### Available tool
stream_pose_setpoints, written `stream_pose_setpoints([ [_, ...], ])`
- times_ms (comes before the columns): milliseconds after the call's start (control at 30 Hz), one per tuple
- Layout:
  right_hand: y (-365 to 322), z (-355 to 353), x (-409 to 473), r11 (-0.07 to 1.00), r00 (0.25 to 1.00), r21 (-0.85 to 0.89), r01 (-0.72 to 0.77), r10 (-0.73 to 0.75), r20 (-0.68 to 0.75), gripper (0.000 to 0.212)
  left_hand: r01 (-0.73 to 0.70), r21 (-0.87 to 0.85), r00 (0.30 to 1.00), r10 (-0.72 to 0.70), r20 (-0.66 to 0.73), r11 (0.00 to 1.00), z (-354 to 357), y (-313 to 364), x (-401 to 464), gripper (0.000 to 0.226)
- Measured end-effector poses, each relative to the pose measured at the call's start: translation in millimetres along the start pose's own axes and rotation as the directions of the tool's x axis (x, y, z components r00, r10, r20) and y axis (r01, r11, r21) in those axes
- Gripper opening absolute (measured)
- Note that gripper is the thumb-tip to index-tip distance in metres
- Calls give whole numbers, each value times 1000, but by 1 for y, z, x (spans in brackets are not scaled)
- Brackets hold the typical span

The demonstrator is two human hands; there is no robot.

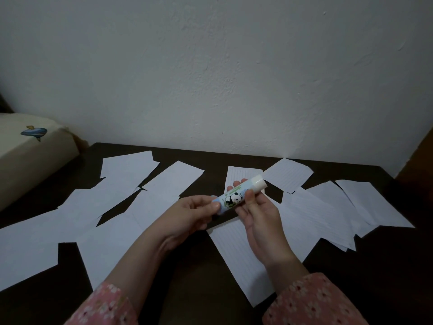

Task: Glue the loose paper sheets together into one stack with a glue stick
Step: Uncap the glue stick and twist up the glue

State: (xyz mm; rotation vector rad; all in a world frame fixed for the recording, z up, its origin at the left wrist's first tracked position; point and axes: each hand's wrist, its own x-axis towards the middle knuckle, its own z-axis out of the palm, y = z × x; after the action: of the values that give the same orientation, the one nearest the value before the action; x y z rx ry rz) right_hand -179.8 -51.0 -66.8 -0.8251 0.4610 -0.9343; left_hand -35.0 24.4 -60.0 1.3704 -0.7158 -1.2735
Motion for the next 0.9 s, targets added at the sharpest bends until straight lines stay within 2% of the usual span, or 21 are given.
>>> stream_pose_setpoints([
  [100, 1, 1, 1, 1000, 1000, -5, 2, -2, -19, 20, -22, -8, 999, 22, -33, 1000, -2, -1, 1, 37],
  [200, 0, 0, 0, 1000, 1000, 15, -6, 6, -31, 19, 18, -13, 1000, -17, 22, 1000, -2, -1, 0, 38],
  [333, 0, -1, -2, 1000, 1000, -22, -14, 14, -23, 24, 83, -13, 996, -83, 36, 996, 1, 0, 0, 51],
  [500, 2, 0, -1, 999, 1000, -50, 3, -3, -4, 23, 8, 16, 1000, -8, -16, 1000, -1, 0, -1, 32],
  [600, 3, 1, -1, 999, 1000, -51, 12, -11, 5, 28, -18, 17, 998, 18, -55, 1000, -1, 1, 0, 37],
  [767, 2, 0, 0, 999, 1000, -36, 8, -8, -21, 18, 78, -11, 996, -77, 44, 997, -4, -1, 1, 44],
  [900, 1, 0, -1, 999, 1000, -40, -4, 3, -23, 18, 122, -67, 992, -119, 48, 990, -2, -2, 2, 48],
])
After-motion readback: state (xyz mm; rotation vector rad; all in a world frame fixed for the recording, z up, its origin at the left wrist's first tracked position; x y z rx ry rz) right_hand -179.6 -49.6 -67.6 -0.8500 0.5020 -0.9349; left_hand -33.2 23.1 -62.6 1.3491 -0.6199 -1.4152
